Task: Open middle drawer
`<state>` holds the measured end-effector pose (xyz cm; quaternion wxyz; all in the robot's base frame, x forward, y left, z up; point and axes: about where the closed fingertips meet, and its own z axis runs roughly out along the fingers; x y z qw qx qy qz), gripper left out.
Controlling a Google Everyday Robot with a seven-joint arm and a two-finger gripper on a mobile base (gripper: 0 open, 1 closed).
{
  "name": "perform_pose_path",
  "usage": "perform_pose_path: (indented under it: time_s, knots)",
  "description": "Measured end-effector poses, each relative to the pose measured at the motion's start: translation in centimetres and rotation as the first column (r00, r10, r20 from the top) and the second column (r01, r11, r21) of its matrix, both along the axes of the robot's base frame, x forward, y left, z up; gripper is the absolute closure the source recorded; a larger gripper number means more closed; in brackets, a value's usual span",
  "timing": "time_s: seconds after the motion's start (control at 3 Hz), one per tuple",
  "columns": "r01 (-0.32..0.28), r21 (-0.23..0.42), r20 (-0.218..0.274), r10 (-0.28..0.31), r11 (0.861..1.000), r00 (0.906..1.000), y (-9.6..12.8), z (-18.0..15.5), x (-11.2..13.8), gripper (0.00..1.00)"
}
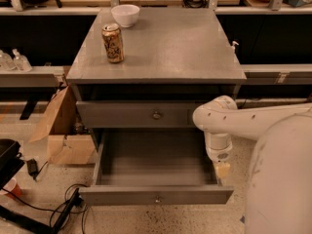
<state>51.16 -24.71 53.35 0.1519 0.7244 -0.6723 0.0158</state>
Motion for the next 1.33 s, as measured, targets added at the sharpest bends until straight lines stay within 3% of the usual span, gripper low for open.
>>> perform_pose_path:
  time_s: [0.33, 0.67, 1.0, 1.33]
  knots:
    - [-0.024, 0.111, 0.134, 0.009, 0.994, 0.9909, -0.8, 0.2, 2.3, 0.96]
    - [-0.079, 0.203, 0.195, 0.039, 0.976, 0.9801, -0.7, -0.6, 4.5, 1.0]
    - [-0.163, 0.278, 0.224, 0.102, 0.947, 0.9693, 0.8, -2.4, 6.7, 1.0]
    - [-0.163, 0.278, 0.224, 0.102, 0.947, 0.9694, 0.8, -2.4, 6.7, 1.0]
